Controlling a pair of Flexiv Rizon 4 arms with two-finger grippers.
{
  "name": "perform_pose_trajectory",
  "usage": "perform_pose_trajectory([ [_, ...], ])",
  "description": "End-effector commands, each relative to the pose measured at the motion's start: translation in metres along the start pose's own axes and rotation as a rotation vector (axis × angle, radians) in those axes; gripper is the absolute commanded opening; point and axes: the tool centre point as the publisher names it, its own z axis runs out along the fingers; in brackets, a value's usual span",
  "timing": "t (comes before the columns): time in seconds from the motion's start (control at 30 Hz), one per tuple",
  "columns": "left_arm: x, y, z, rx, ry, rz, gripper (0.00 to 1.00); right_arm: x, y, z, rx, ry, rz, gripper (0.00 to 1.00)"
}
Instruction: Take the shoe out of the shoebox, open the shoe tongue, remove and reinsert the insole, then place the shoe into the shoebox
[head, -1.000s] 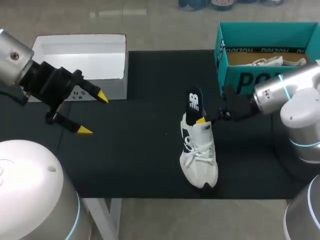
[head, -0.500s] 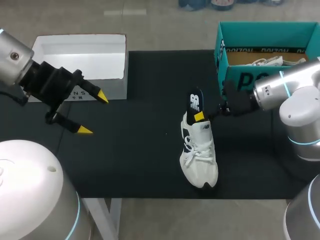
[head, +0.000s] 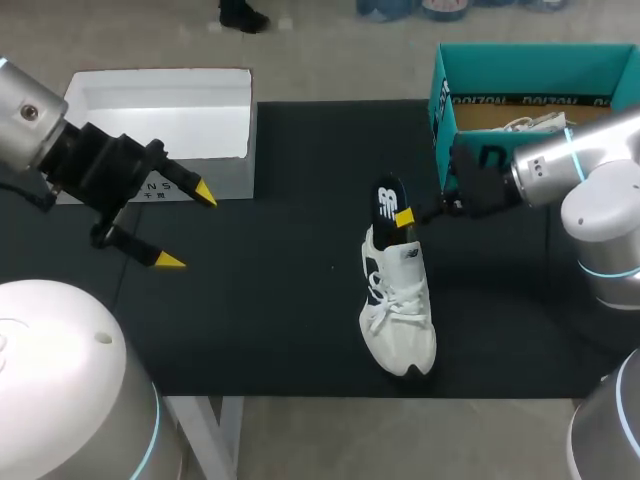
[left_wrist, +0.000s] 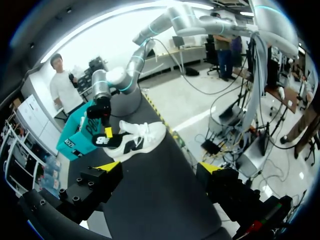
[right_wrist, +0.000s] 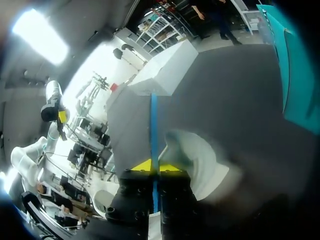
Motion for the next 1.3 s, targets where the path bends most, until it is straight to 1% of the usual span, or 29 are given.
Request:
perform_pose_trajectory([
  [0.03, 0.000, 0.000, -0.001, -0.003, 0.003, -0.001, 1.00, -0.002, -0.003, 0.002, 0.001, 0.002, 0.002, 0.00],
  [0.23, 0.000, 0.000, -0.001, -0.003, 0.003, -0.001, 1.00, -0.002, -0.015, 0.001, 0.002, 0.004, 0.021, 0.00],
  [0.53, 0.000, 0.000, -0.001, -0.003, 0.003, -0.001, 1.00, 0.000, -0.051, 0.012, 0.020, 0.024, 0.077, 0.00],
  [0.6, 0.000, 0.000, -0.001, -0.003, 0.003, -0.001, 1.00, 0.002, -0.057, 0.013, 0.020, 0.026, 0.085, 0.00],
  [0.7, 0.000, 0.000, -0.001, -0.003, 0.003, -0.001, 1.00, -0.001, -0.061, 0.016, 0.020, 0.028, 0.096, 0.00],
  [0.77, 0.000, 0.000, -0.001, -0.003, 0.003, -0.001, 1.00, -0.001, -0.062, 0.016, 0.019, 0.026, 0.099, 0.00],
  [0.83, 0.000, 0.000, -0.001, -0.003, 0.003, -0.001, 1.00, 0.002, -0.057, 0.014, 0.014, 0.020, 0.098, 0.00],
  [0.87, 0.000, 0.000, -0.001, -0.003, 0.003, -0.001, 1.00, 0.002, -0.054, 0.014, 0.010, 0.019, 0.093, 0.02],
  [0.93, 0.000, 0.000, -0.001, -0.003, 0.003, -0.001, 1.00, 0.003, -0.048, 0.012, 0.005, 0.016, 0.084, 0.27],
  [1.03, 0.000, 0.000, -0.001, -0.003, 0.003, -0.001, 1.00, 0.004, -0.039, 0.012, 0.003, 0.009, 0.069, 0.34],
  [1.07, 0.000, 0.000, -0.001, -0.003, 0.003, -0.001, 1.00, 0.003, -0.036, 0.011, 0.002, 0.007, 0.066, 0.35],
  [1.3, 0.000, 0.000, -0.001, -0.003, 0.003, -0.001, 1.00, -0.003, -0.020, 0.008, -0.006, -0.012, 0.051, 0.31],
])
